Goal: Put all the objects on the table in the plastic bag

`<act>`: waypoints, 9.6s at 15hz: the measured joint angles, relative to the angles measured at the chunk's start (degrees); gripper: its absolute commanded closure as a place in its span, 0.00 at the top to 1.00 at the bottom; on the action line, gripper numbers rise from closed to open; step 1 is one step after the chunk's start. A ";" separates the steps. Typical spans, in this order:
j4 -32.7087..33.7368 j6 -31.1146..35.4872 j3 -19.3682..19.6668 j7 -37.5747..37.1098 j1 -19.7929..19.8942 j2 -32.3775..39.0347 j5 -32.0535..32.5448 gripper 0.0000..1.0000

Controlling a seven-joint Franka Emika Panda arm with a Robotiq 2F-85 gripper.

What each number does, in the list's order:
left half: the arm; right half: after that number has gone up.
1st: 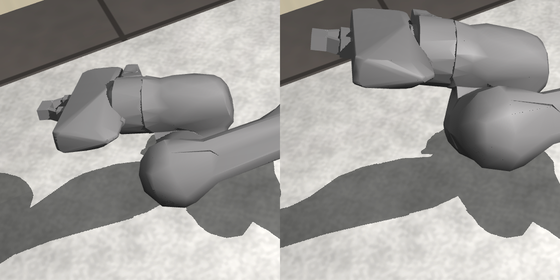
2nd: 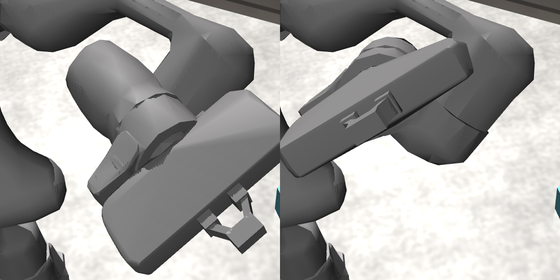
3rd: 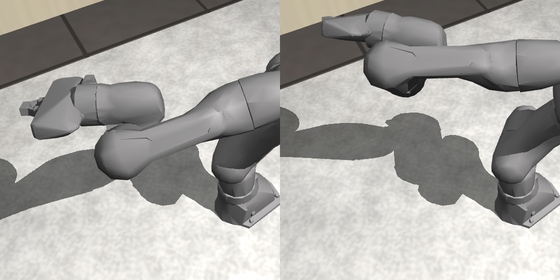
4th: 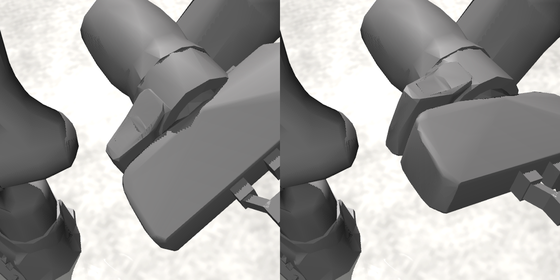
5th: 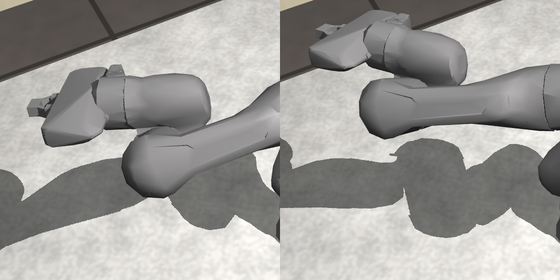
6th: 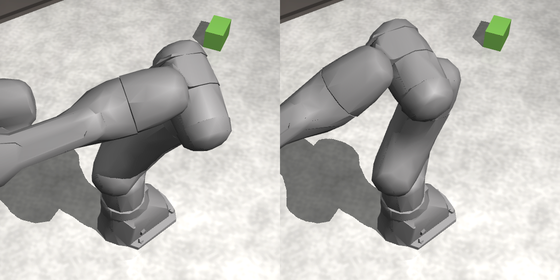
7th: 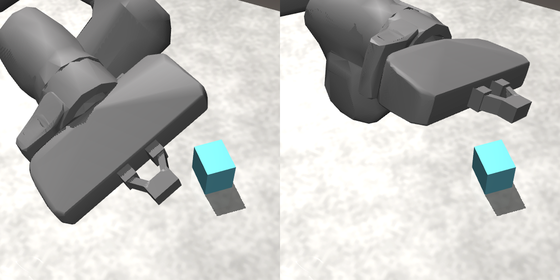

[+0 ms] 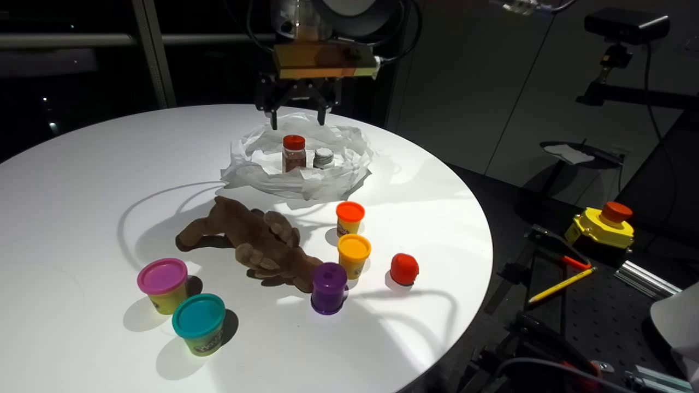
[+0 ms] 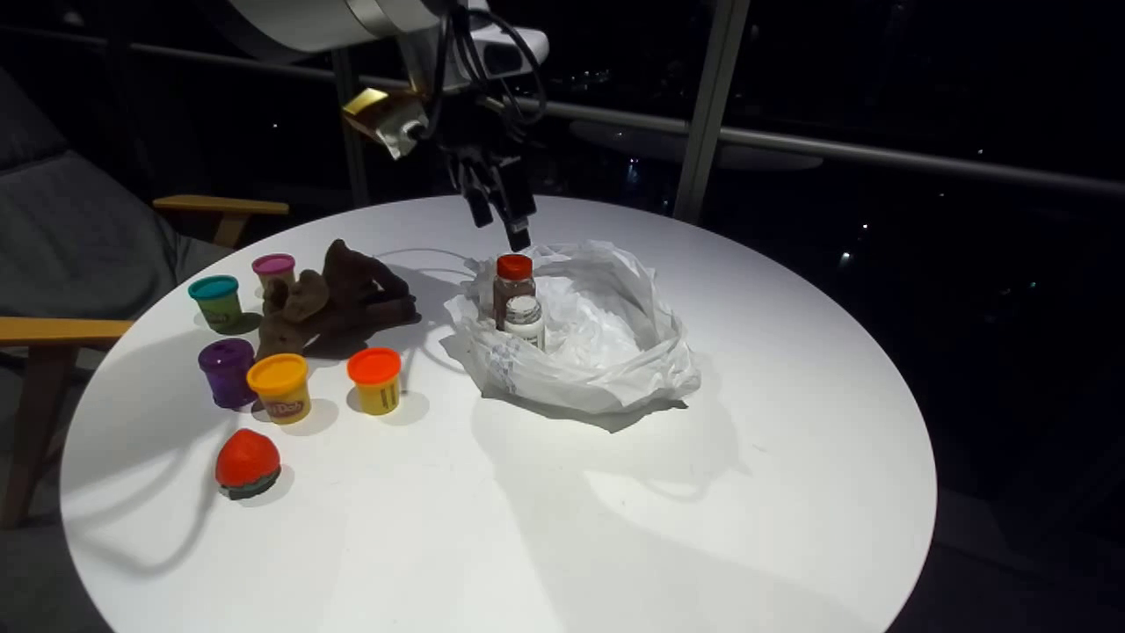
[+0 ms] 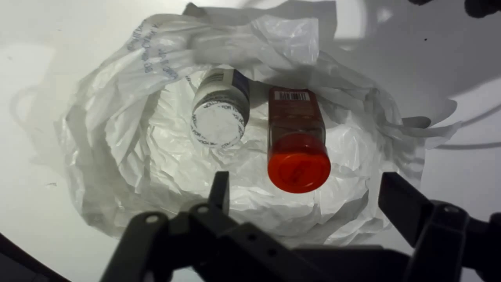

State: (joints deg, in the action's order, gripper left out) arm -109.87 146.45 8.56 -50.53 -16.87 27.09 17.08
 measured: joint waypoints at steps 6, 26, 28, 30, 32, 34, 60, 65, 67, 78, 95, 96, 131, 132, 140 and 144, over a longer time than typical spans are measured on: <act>-10.38 -18.23 -6.29 10.04 1.51 -15.41 -3.73 1.00; -13.40 -13.19 -11.62 37.71 10.08 -3.15 -26.12 1.00; -13.43 -13.18 -11.69 38.47 10.23 -3.03 -26.60 1.00; -13.45 -12.54 -11.69 38.54 10.32 -2.65 -26.61 1.00; -13.47 -10.95 -11.70 38.54 10.32 -1.93 -26.61 1.00; -13.53 -8.74 -11.72 38.54 10.30 -1.05 -26.62 0.73; 1.17 -6.07 -4.49 23.53 12.78 -3.19 -16.89 0.28; 13.45 -10.51 -4.04 22.58 13.79 8.64 -19.18 0.28; 17.53 -10.69 -3.87 22.13 14.35 13.07 -20.48 0.28; 31.15 -11.79 -3.76 21.82 20.03 25.46 -27.17 0.87; -2.36 -12.54 -3.47 22.45 11.08 -6.93 -16.14 1.00; -5.61 -12.26 -3.85 22.45 10.03 -8.88 -14.42 1.00; -36.88 18.28 -14.64 32.71 1.51 -11.88 -0.30 1.00; -36.08 18.23 -14.38 32.74 1.50 -11.25 -0.15 1.00; -31.05 15.34 -11.75 34.06 1.08 -7.35 0.21 0.49; -30.75 13.36 -11.17 34.29 0.67 -7.22 0.21 0.27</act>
State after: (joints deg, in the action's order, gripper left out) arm -140.62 159.81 -2.61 -16.23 -16.20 19.86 17.29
